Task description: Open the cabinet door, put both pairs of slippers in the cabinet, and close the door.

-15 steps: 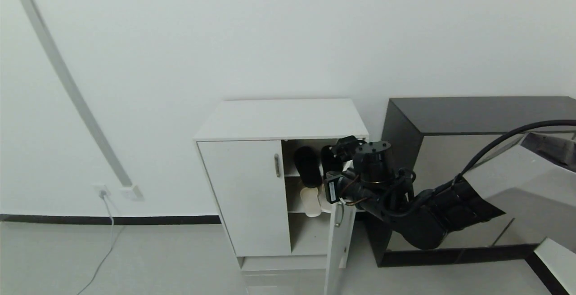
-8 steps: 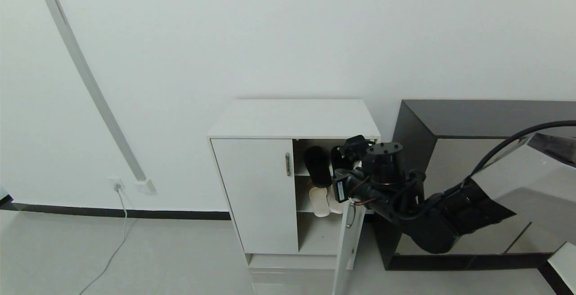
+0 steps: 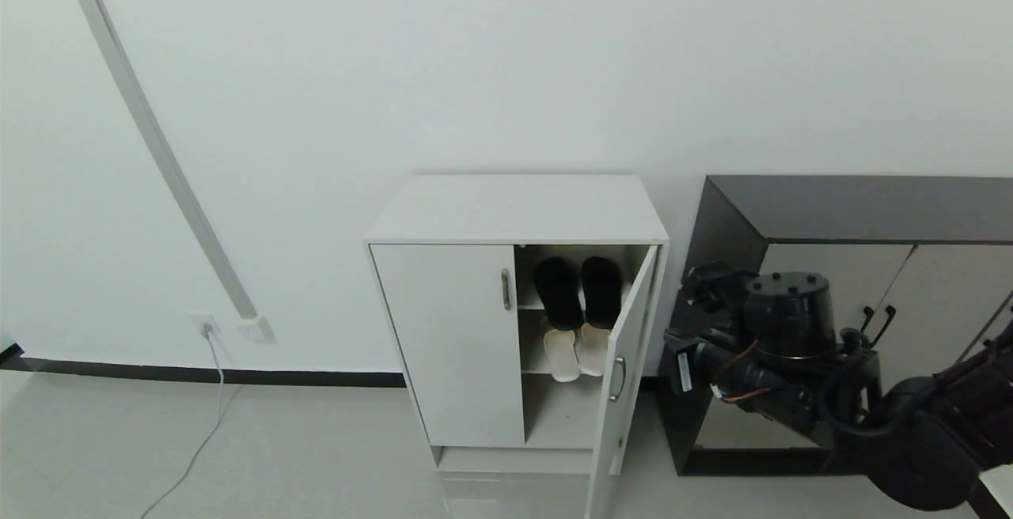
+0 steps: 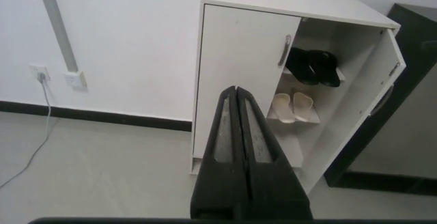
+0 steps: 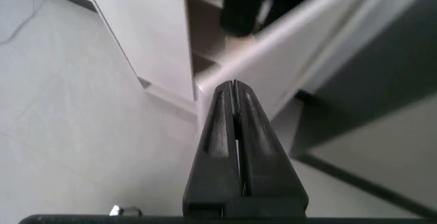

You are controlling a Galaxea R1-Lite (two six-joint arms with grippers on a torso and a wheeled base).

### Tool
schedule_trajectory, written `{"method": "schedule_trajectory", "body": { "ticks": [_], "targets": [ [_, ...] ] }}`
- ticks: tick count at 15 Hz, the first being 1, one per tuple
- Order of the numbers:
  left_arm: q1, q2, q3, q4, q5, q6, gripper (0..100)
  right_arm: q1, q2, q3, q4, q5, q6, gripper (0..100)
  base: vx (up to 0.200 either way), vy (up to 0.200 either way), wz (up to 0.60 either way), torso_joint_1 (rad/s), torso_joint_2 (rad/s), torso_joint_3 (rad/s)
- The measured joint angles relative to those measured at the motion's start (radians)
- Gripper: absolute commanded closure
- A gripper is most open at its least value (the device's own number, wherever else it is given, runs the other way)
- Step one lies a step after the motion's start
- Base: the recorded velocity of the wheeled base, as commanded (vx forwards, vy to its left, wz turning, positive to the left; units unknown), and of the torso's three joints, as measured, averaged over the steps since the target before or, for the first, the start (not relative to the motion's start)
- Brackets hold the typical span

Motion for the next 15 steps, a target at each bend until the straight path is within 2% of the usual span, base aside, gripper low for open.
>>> {"method": "schedule_trajectory", "body": {
  "ticks": [2, 6, 10, 15],
  "targets": [
    [0.0, 0.0, 0.0, -0.001, -0.001, 0.0, 100, -0.013, -0.037, 0.075, -0.023, 0.002, 0.001, 100, 0.2, 0.0, 0.0, -0.01, 0.0, 0.007],
    [0.001, 0.0, 0.0, 0.0, -0.002, 0.0, 100, -0.029, -0.057, 0.196, -0.104, 0.001, -0.006, 100, 0.0, 0.0, 0.0, 0.0, 0.0, 0.0],
    [0.0, 0.0, 0.0, 0.0, -0.001, 0.0, 100, -0.031, 0.005, 0.161, -0.107, 0.009, 0.008, 100, 0.0, 0.0, 0.0, 0.0, 0.0, 0.0],
    [0.0, 0.0, 0.0, 0.0, 0.0, -0.001, 100, -0.027, 0.139, 0.041, -0.129, 0.008, 0.011, 100, 0.0, 0.0, 0.0, 0.0, 0.0, 0.0]
  ]
}}
